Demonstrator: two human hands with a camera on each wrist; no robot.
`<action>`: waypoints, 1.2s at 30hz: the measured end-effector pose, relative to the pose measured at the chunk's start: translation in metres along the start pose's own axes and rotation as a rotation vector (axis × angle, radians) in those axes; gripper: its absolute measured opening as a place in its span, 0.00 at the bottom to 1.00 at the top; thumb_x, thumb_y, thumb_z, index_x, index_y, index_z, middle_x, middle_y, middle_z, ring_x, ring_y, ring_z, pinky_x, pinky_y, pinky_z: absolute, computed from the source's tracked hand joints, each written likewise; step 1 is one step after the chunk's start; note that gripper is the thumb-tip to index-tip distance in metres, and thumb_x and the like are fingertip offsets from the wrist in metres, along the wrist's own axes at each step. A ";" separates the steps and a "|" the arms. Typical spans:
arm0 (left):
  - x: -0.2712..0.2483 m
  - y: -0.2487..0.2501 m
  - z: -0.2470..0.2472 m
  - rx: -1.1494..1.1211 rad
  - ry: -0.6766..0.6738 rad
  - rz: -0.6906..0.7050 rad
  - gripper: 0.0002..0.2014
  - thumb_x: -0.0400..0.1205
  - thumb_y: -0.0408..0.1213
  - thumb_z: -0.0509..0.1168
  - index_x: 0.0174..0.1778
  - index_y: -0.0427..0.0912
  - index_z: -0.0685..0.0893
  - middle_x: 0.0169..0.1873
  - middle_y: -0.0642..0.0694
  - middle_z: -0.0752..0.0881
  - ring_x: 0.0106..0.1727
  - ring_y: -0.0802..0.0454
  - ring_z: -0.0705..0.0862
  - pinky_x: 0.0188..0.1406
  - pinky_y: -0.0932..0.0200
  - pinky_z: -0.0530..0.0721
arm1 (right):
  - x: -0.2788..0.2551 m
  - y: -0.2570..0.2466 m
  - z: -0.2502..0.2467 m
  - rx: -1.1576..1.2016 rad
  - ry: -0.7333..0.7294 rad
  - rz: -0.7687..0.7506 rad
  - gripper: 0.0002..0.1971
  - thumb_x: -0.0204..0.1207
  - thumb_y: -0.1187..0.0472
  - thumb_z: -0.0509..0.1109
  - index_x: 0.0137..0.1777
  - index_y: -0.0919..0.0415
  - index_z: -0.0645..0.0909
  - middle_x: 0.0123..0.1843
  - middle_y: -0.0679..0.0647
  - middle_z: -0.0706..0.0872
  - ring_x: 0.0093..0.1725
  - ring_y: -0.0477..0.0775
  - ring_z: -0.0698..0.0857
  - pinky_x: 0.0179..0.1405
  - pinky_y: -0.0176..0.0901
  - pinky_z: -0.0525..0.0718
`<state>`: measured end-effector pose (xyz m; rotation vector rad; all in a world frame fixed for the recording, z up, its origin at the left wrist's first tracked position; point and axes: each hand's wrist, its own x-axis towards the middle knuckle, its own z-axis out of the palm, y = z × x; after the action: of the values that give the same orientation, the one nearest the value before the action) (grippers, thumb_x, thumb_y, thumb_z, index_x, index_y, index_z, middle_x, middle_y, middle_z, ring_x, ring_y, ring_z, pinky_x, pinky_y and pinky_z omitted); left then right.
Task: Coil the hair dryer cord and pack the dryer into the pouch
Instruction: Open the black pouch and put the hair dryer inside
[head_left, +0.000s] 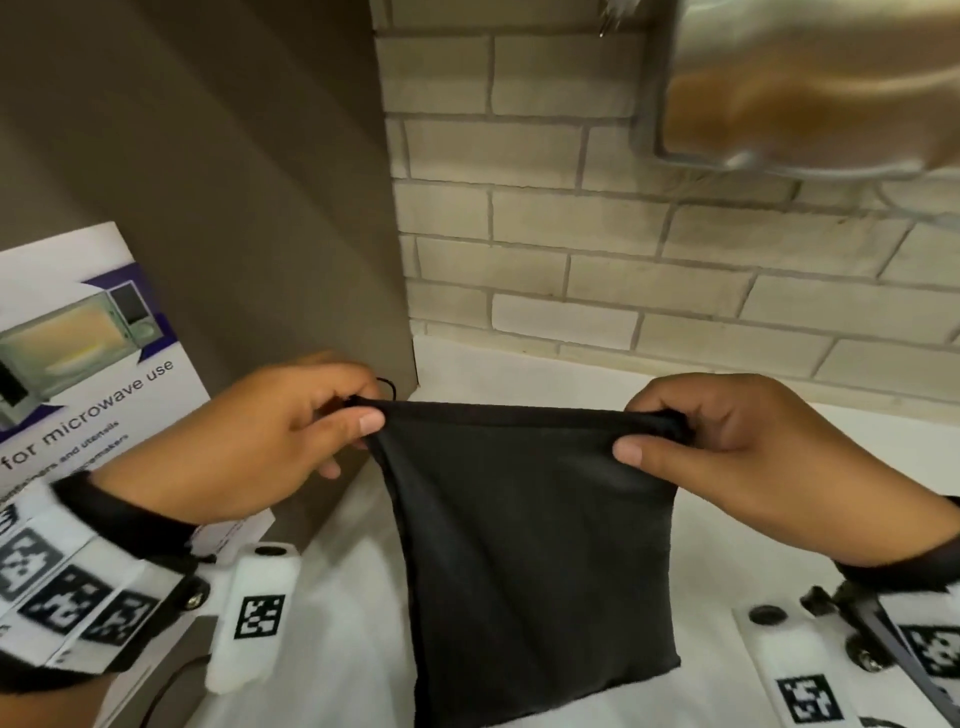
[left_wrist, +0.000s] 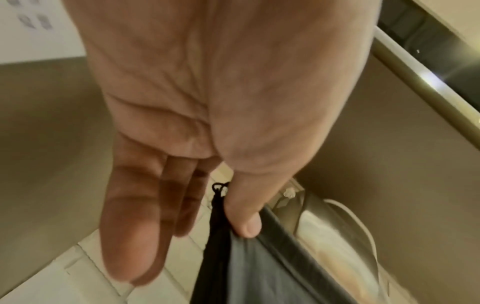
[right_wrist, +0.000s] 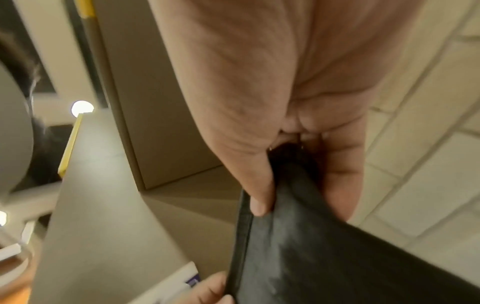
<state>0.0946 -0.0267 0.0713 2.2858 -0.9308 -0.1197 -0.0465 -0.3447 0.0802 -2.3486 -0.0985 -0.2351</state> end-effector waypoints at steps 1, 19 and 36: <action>-0.006 0.001 -0.003 -0.078 0.006 -0.020 0.10 0.85 0.50 0.62 0.46 0.51 0.86 0.43 0.48 0.89 0.42 0.45 0.91 0.43 0.39 0.91 | -0.002 -0.004 0.001 0.112 -0.038 -0.014 0.03 0.75 0.53 0.76 0.42 0.50 0.90 0.40 0.50 0.93 0.41 0.51 0.91 0.45 0.50 0.88; 0.102 -0.057 0.033 -0.170 0.335 -0.493 0.16 0.77 0.18 0.55 0.39 0.48 0.73 0.35 0.38 0.84 0.25 0.40 0.88 0.23 0.56 0.78 | 0.094 0.065 0.095 0.494 0.080 0.142 0.17 0.76 0.83 0.64 0.37 0.61 0.75 0.31 0.53 0.80 0.26 0.50 0.81 0.32 0.40 0.81; 0.225 -0.133 0.126 0.263 -0.108 -0.864 0.32 0.89 0.46 0.55 0.86 0.36 0.58 0.85 0.28 0.60 0.81 0.26 0.67 0.65 0.32 0.78 | 0.207 0.184 0.168 -0.195 -0.042 0.493 0.17 0.75 0.72 0.62 0.59 0.71 0.89 0.63 0.66 0.88 0.63 0.64 0.87 0.65 0.48 0.84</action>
<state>0.3010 -0.1713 -0.0728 2.7984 0.0627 -0.5139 0.2056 -0.3562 -0.1222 -2.4837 0.4984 0.0510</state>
